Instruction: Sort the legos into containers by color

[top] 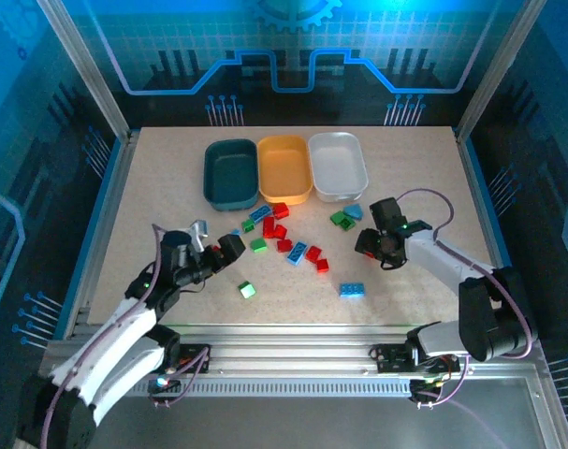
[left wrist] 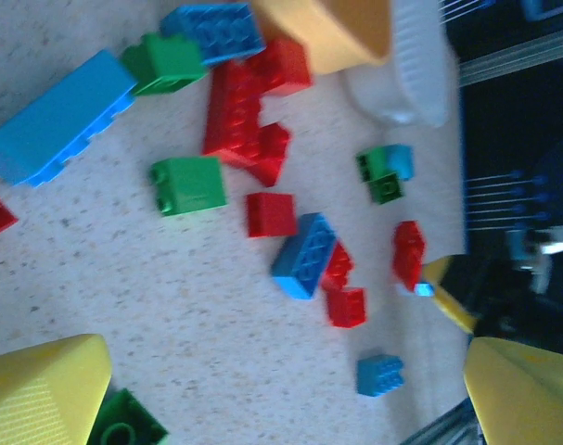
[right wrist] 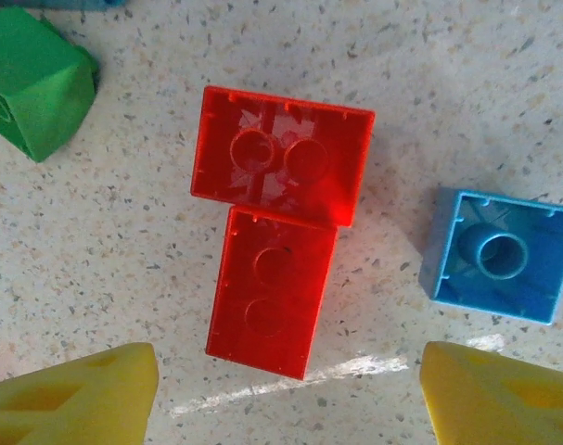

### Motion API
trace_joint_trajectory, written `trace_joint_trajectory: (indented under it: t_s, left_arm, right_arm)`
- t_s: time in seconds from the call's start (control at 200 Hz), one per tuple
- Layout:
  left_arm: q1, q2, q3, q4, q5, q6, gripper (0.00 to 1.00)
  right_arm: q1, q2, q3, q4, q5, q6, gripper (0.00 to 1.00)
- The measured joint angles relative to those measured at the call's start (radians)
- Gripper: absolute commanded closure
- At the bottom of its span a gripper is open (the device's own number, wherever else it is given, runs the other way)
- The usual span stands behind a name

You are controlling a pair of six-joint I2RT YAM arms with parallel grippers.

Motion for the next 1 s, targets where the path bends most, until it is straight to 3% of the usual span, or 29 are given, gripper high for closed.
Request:
trace_joint_trajectory:
  t_s: [0.26,0.545,0.8,0.995]
  left_arm:
    - [0.0,-0.158,-0.018,-0.092,0.0,-0.011,0.01]
    - [0.0,-0.175,-0.042,-0.168,0.0,-0.018,0.01]
    - [0.0,-0.176,-0.041,-0.189,0.0,-0.018,0.01]
    - [0.0,-0.143,-0.032,-0.188,0.0,-0.018,0.01]
  right_arm:
    - [0.005,0.114,0.0,0.072,-0.003,0.04,0.39]
    - [0.005,0.15,0.001,0.099,0.034,0.027,0.66]
    - [0.013,0.09,0.0,0.111,0.044,-0.005,0.7]
    - [0.106,-0.01,0.03,0.061,0.068,-0.056,0.69]
